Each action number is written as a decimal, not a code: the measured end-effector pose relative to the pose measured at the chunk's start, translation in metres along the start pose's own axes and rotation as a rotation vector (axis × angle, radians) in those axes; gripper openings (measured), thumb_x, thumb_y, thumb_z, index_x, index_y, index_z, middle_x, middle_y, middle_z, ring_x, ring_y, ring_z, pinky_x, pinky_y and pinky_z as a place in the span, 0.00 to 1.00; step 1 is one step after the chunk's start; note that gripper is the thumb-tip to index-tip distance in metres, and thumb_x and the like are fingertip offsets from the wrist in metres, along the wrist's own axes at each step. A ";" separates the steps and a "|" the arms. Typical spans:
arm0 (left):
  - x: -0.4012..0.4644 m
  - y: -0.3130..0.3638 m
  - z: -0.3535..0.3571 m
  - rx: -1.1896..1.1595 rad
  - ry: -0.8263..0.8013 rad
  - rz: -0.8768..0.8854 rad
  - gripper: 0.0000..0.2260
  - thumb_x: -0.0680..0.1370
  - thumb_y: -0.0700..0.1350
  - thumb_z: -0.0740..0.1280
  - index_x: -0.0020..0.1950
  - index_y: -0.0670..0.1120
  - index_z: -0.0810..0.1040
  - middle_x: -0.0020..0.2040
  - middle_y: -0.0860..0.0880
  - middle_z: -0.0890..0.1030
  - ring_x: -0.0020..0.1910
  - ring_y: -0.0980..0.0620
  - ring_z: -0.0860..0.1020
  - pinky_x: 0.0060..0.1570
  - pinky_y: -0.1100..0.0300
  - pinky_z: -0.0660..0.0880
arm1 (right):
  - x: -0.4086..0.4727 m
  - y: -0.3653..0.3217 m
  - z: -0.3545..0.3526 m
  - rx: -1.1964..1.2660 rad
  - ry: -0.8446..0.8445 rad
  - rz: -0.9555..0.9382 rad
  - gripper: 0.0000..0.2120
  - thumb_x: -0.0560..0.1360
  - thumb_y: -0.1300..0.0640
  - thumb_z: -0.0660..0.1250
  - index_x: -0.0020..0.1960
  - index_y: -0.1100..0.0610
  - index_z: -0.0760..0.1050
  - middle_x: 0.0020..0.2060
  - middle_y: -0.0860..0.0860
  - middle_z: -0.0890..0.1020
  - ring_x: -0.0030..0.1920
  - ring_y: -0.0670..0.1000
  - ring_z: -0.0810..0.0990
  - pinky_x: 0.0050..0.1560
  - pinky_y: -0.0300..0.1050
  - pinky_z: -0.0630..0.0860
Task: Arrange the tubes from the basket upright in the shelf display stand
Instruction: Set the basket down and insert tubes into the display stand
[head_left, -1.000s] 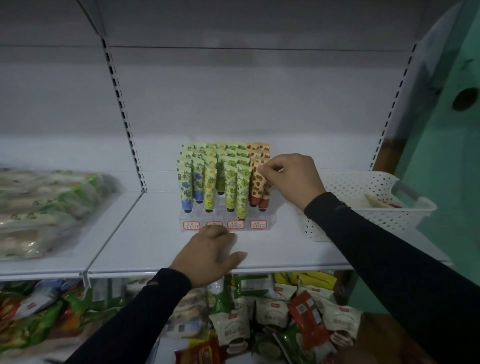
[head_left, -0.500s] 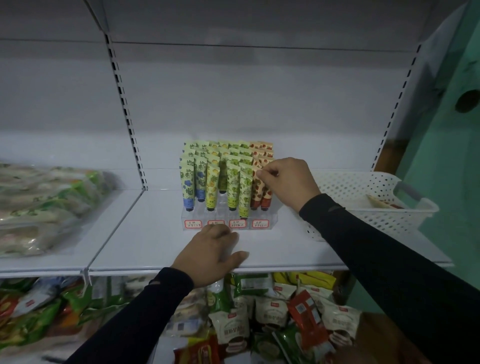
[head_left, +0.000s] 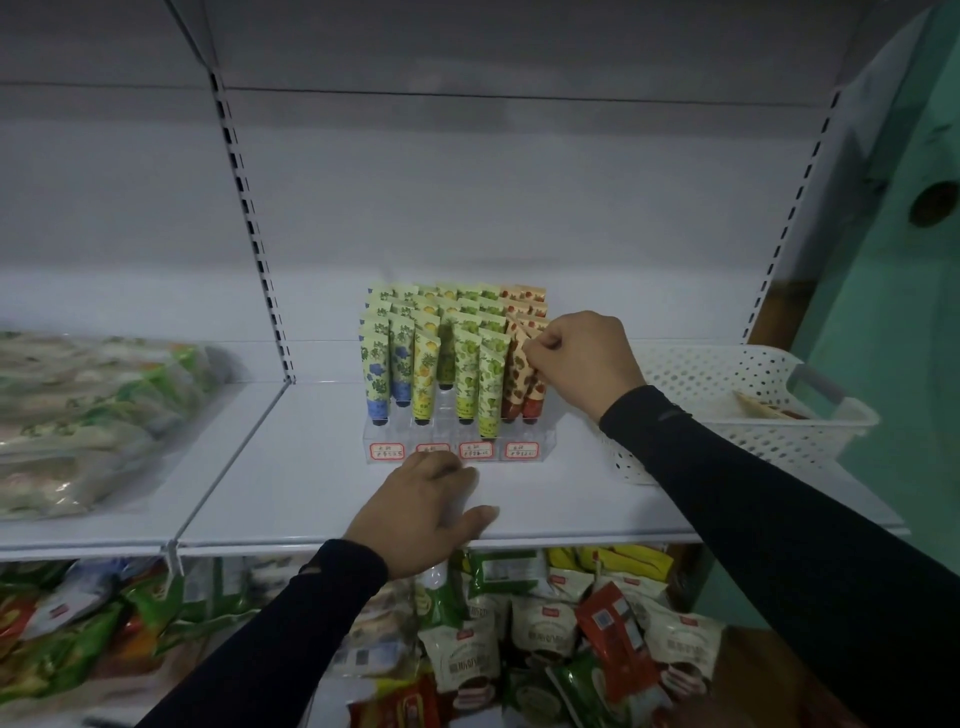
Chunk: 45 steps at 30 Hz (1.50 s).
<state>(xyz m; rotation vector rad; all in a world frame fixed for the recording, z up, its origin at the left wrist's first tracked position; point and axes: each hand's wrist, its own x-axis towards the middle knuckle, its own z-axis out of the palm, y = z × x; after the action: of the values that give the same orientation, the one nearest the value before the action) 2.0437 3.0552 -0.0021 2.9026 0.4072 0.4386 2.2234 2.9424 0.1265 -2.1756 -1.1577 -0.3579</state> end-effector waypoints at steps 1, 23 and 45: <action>0.000 0.000 0.000 -0.005 0.002 -0.001 0.32 0.76 0.71 0.49 0.61 0.49 0.76 0.62 0.51 0.73 0.62 0.50 0.68 0.63 0.54 0.67 | 0.001 -0.001 0.000 -0.017 0.002 -0.008 0.18 0.76 0.55 0.64 0.31 0.64 0.75 0.32 0.57 0.82 0.34 0.54 0.79 0.37 0.38 0.68; -0.002 0.003 0.000 -0.019 0.000 -0.014 0.33 0.75 0.70 0.49 0.62 0.48 0.76 0.62 0.50 0.73 0.62 0.49 0.68 0.63 0.53 0.68 | 0.026 -0.011 -0.003 -0.063 -0.116 -0.035 0.14 0.74 0.58 0.67 0.37 0.69 0.80 0.35 0.62 0.84 0.39 0.59 0.82 0.46 0.48 0.79; -0.002 0.004 -0.002 -0.022 -0.007 -0.025 0.34 0.74 0.70 0.49 0.61 0.46 0.77 0.62 0.49 0.74 0.63 0.48 0.69 0.63 0.51 0.68 | 0.022 -0.018 0.003 -0.147 -0.100 -0.086 0.16 0.76 0.59 0.65 0.31 0.62 0.73 0.31 0.61 0.78 0.34 0.58 0.77 0.43 0.47 0.76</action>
<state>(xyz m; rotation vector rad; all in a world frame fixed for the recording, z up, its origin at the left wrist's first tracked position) 2.0426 3.0510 0.0000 2.8737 0.4338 0.4259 2.2212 2.9662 0.1432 -2.2975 -1.3196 -0.3857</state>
